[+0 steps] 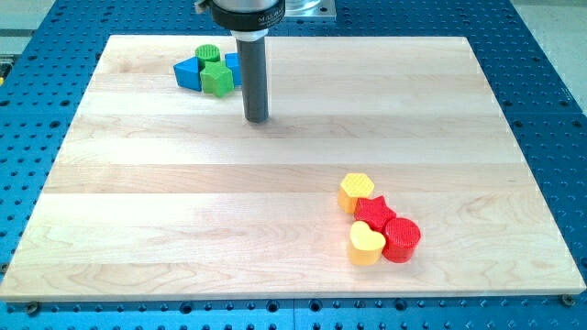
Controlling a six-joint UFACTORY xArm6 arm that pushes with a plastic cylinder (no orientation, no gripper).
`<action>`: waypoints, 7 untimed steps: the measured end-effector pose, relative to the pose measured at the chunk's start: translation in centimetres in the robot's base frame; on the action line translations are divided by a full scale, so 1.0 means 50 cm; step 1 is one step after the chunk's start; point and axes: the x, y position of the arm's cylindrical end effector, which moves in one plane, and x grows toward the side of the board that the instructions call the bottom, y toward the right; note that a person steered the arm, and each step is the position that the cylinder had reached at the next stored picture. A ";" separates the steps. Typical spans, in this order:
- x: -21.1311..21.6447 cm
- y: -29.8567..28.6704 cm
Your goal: Slide the blue cube to the center right side of the board
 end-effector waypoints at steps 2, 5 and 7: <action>-0.030 0.000; 0.210 -0.101; 0.082 -0.346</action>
